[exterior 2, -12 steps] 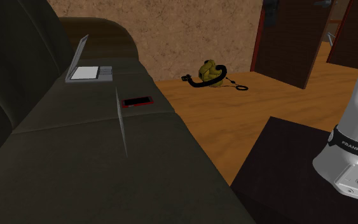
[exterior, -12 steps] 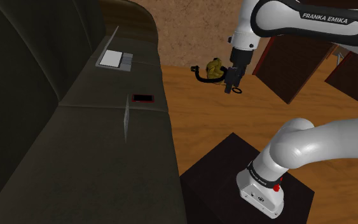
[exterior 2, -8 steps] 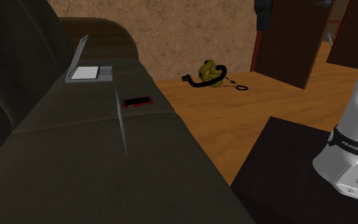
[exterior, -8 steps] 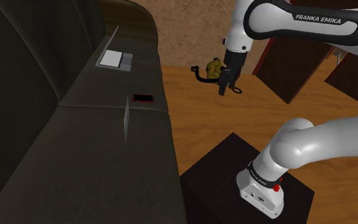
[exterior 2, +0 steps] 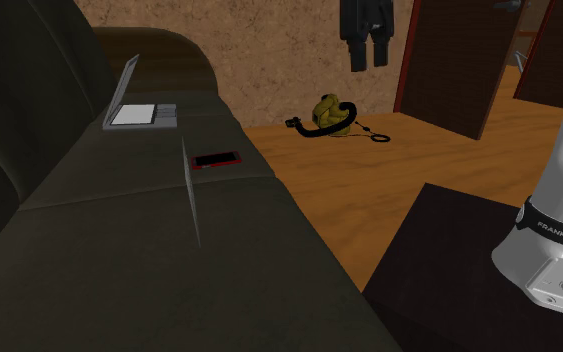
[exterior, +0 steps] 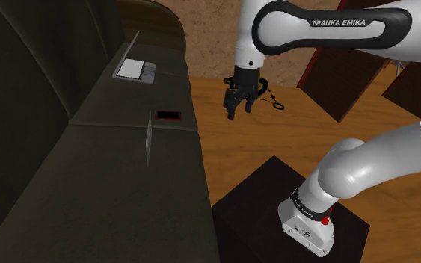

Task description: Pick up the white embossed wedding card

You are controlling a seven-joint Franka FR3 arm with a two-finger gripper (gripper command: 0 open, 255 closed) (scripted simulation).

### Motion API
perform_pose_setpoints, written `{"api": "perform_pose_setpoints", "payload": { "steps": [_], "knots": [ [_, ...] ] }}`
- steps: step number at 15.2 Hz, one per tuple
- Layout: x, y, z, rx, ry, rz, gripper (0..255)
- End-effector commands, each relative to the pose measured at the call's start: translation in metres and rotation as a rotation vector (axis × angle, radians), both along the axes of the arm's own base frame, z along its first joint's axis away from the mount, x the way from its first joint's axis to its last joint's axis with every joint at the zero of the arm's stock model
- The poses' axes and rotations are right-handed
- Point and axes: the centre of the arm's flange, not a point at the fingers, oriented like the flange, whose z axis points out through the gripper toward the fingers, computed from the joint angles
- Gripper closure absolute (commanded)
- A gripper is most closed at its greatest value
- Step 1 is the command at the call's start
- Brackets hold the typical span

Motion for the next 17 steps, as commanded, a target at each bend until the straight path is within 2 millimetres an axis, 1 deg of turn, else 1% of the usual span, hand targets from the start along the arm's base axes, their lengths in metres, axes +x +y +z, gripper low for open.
{"api": "perform_pose_setpoints", "payload": {
  "steps": [1, 9, 17],
  "knots": [
    [0.013, 0.023, -0.009, -0.002, 0.006, -0.034, 0],
    [0.069, 0.106, -0.044, -0.015, 0.029, -0.155, 0],
    [0.134, 0.181, -0.081, -0.027, 0.051, -0.276, 0]
  ]
}}
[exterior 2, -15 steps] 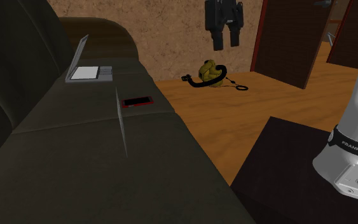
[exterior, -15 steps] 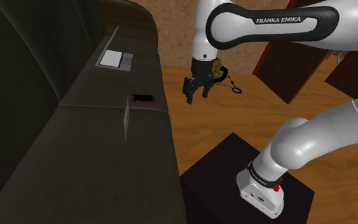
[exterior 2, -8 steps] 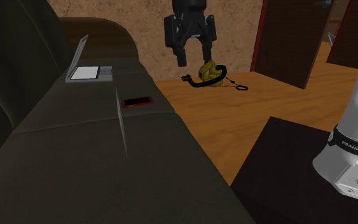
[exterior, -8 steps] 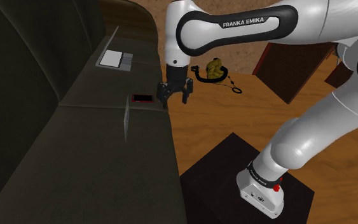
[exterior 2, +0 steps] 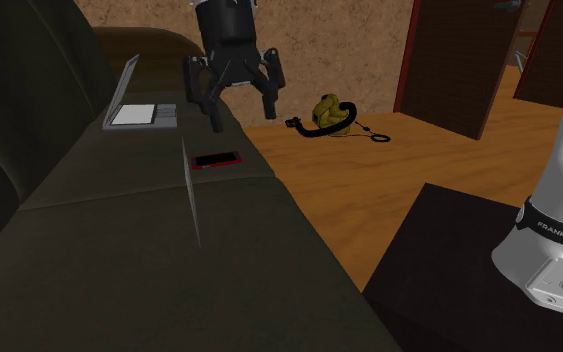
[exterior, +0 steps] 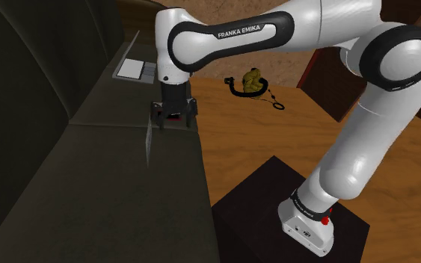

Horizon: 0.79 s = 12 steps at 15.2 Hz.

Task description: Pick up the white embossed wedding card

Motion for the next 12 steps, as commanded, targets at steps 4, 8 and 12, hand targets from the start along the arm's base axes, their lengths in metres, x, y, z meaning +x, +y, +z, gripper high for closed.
{"api": "perform_pose_setpoints", "payload": {
  "steps": [4, 8, 12],
  "knots": [
    [0.045, 0.045, -0.025, -0.008, 0.014, -0.079, 0],
    [0.073, 0.07, -0.04, -0.012, 0.023, -0.125, 0],
    [0.073, 0.07, -0.061, -0.012, 0.023, -0.125, 0]
  ]
}}
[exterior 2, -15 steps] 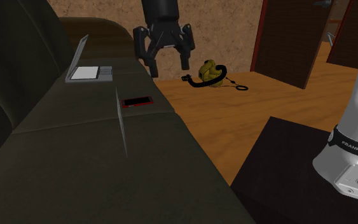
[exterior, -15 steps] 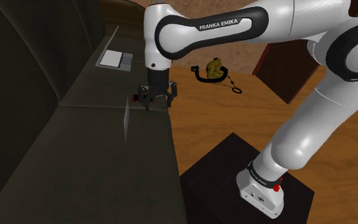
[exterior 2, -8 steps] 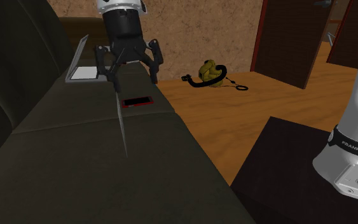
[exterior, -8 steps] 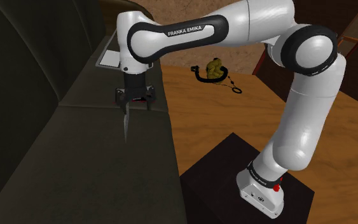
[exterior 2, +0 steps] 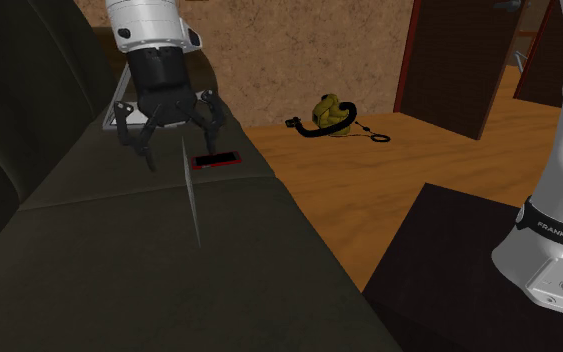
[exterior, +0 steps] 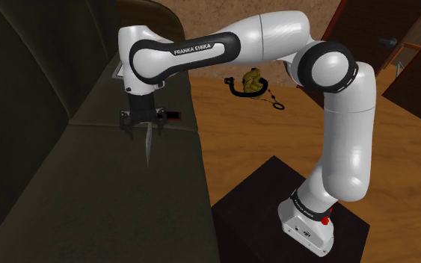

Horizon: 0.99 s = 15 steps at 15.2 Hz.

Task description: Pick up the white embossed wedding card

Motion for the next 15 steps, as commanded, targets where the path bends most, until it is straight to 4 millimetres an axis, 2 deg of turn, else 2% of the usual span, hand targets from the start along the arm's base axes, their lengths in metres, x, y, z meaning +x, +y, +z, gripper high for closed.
{"api": "perform_pose_setpoints", "payload": {
  "steps": [1, 3, 5, 6, 15],
  "knots": [
    [0.0, 0.0, -0.01, 0.0, 0.0, -0.001, 0],
    [0.0, 0.0, -0.024, 0.0, 0.0, -0.001, 0],
    [0.0, 0.0, -0.024, 0.0, 0.0, -0.001, 0],
    [0.0, 0.0, -0.024, 0.0, 0.0, -0.001, 255],
    [0.0, 0.0, -0.024, 0.0, 0.0, -0.001, 255]
  ]
}}
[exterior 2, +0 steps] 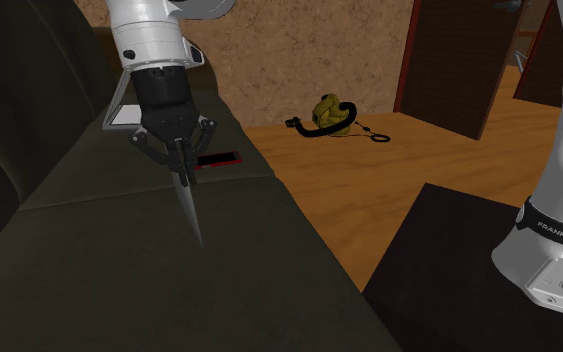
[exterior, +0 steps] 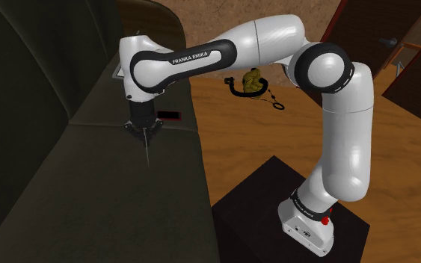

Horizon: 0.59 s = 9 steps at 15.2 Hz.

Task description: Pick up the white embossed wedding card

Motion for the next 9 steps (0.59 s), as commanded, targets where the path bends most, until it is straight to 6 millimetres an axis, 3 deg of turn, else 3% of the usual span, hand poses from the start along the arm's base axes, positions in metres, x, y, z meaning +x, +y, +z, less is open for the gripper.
{"api": "perform_pose_setpoints", "payload": {
  "steps": [1, 9],
  "knots": [
    [0.0, 0.0, 0.005, 0.0, 0.0, 0.0, 255],
    [0.0, 0.0, 0.048, 0.0, 0.0, 0.0, 255]
  ]
}}
